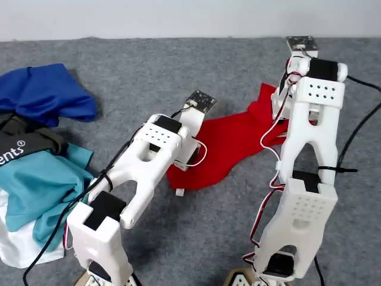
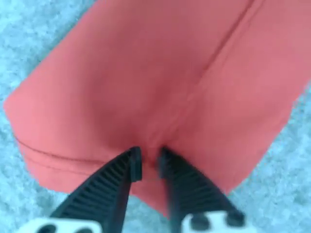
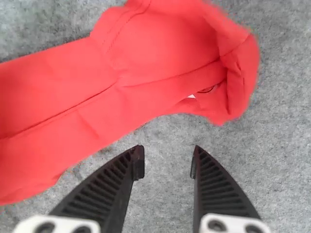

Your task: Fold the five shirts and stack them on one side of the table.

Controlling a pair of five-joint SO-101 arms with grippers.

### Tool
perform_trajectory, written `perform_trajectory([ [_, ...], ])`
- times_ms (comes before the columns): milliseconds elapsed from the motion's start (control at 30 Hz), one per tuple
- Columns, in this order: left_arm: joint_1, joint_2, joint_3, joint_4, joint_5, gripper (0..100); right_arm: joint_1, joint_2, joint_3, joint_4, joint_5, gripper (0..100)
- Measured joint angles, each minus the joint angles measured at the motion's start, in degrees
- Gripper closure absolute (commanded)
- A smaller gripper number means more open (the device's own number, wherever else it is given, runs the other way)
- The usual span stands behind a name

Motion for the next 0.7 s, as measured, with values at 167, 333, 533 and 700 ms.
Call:
perform_trajectory([
  [167, 0.1, 0.0, 1.1, 0.0, 0.0, 98, 0.0, 0.0, 0.0, 0.0, 0.0, 83.7],
  [333, 2.2, 0.0, 1.8, 0.0, 0.0, 98, 0.0, 0.0, 0.0, 0.0, 0.0, 83.7],
  [533, 6.8, 0.0, 1.8, 2.1, -0.3, 98, 0.0, 0.0, 1.1, 0.0, 0.0, 83.5],
  [700, 7.2, 0.0, 1.1, 3.6, -3.9, 98, 0.0, 0.0, 3.4, 0.0, 0.0, 83.5],
])
